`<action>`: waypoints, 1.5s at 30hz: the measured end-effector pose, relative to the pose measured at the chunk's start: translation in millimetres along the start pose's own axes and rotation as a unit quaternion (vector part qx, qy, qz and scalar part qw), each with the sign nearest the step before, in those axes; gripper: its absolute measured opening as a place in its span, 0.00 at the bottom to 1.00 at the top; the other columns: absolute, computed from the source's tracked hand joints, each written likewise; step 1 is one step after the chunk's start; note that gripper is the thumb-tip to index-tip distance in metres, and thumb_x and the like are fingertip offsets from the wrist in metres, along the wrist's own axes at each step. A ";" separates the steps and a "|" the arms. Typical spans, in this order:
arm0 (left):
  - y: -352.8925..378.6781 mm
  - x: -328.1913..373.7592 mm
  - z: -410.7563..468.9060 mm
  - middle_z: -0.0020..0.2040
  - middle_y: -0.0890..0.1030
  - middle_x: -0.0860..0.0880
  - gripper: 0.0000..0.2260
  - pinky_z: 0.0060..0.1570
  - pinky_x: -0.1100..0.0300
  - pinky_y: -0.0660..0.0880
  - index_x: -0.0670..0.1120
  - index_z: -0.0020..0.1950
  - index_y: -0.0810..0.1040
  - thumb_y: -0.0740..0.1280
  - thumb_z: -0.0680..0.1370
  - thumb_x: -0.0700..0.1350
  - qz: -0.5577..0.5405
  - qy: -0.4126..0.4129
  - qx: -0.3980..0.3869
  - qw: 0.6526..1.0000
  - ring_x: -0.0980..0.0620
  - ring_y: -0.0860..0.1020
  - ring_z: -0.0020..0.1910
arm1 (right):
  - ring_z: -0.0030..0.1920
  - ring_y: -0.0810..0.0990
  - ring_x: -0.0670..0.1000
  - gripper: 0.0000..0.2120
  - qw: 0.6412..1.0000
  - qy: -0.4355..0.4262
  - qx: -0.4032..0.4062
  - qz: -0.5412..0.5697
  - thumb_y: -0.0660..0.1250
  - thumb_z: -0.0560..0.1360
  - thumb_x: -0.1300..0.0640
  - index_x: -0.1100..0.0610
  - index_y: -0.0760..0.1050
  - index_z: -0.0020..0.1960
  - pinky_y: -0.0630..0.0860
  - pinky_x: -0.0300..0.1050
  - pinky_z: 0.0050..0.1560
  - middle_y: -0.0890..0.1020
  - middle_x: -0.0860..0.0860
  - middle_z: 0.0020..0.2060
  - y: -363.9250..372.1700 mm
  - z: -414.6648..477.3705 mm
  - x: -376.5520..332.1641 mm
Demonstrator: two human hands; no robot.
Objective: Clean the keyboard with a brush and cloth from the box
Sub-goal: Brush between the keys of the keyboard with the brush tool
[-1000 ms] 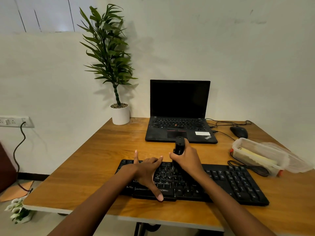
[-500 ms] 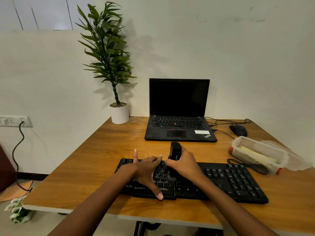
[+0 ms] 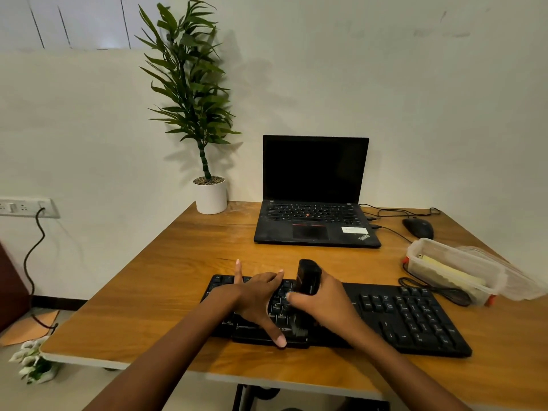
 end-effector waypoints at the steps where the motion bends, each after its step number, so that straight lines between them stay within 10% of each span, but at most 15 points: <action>1: -0.3 0.0 -0.1 0.78 0.40 0.49 0.56 0.55 0.35 0.20 0.49 0.75 0.31 0.69 0.67 0.67 0.002 -0.001 0.001 1.000 0.49 0.38 0.76 | 0.37 0.77 0.43 0.14 1.000 0.002 0.016 -0.003 0.73 0.68 0.55 0.51 0.69 0.48 0.71 0.31 0.32 0.77 0.45 0.37 -5.9 10.0 1.4; 8: -1.1 -0.8 -0.3 0.78 0.40 0.49 0.56 0.54 0.35 0.20 0.49 0.76 0.32 0.69 0.66 0.68 -0.001 -0.006 0.002 1.000 0.49 0.38 0.76 | 0.42 0.79 0.49 0.19 0.989 -0.017 0.127 -0.076 0.73 0.69 0.52 0.54 0.69 0.54 0.77 0.44 0.41 0.77 0.47 0.40 -26.3 52.0 4.5; 16: 1.4 -2.4 3.8 0.78 0.40 0.50 0.56 0.53 0.35 0.19 0.50 0.76 0.33 0.70 0.66 0.68 -0.003 0.005 0.002 1.000 0.49 0.38 0.76 | 0.37 0.78 0.43 0.17 1.000 0.009 -0.025 -0.008 0.72 0.66 0.54 0.49 0.70 0.51 0.75 0.35 0.32 0.78 0.46 0.38 13.0 -2.3 -3.6; 22: 0.6 -2.0 1.7 0.78 0.41 0.49 0.57 0.57 0.34 0.20 0.49 0.76 0.32 0.69 0.66 0.68 -0.004 -0.006 0.001 1.000 0.49 0.39 0.76 | 0.39 0.79 0.50 0.17 0.990 0.008 0.123 -0.065 0.72 0.67 0.51 0.54 0.70 0.51 0.79 0.49 0.40 0.79 0.49 0.39 -17.2 43.1 4.4; 33: 4.5 -4.0 7.3 0.78 0.43 0.52 0.55 0.50 0.37 0.19 0.51 0.77 0.38 0.71 0.65 0.67 -0.017 0.016 0.001 1.000 0.50 0.41 0.77 | 0.40 0.79 0.44 0.20 1.000 0.005 0.002 -0.014 0.72 0.65 0.53 0.44 0.67 0.52 0.78 0.41 0.39 0.78 0.45 0.38 17.6 -15.7 -10.4; 41: 0.4 0.3 -1.7 0.78 0.42 0.51 0.56 0.55 0.36 0.20 0.49 0.76 0.33 0.70 0.67 0.66 -0.027 -0.005 -0.007 1.000 0.50 0.39 0.76 | 0.39 0.77 0.50 0.17 0.978 -0.018 0.157 -0.133 0.70 0.70 0.51 0.55 0.68 0.53 0.70 0.41 0.33 0.79 0.50 0.41 -13.3 47.6 -6.1; 45: -3.0 3.8 -2.6 0.78 0.45 0.52 0.51 0.57 0.33 0.20 0.53 0.78 0.42 0.71 0.67 0.65 -0.036 0.013 -0.001 0.999 0.49 0.41 0.77 | 0.39 0.77 0.47 0.19 0.985 -0.037 0.110 -0.126 0.69 0.70 0.50 0.52 0.67 0.56 0.72 0.38 0.33 0.77 0.47 0.42 4.0 30.7 -12.8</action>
Point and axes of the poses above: each hand's wrist, its own z-axis towards the middle knuckle, its own y-axis out of the palm, x = y × z, the point moved 10 cm from there along z, towards the middle knuckle
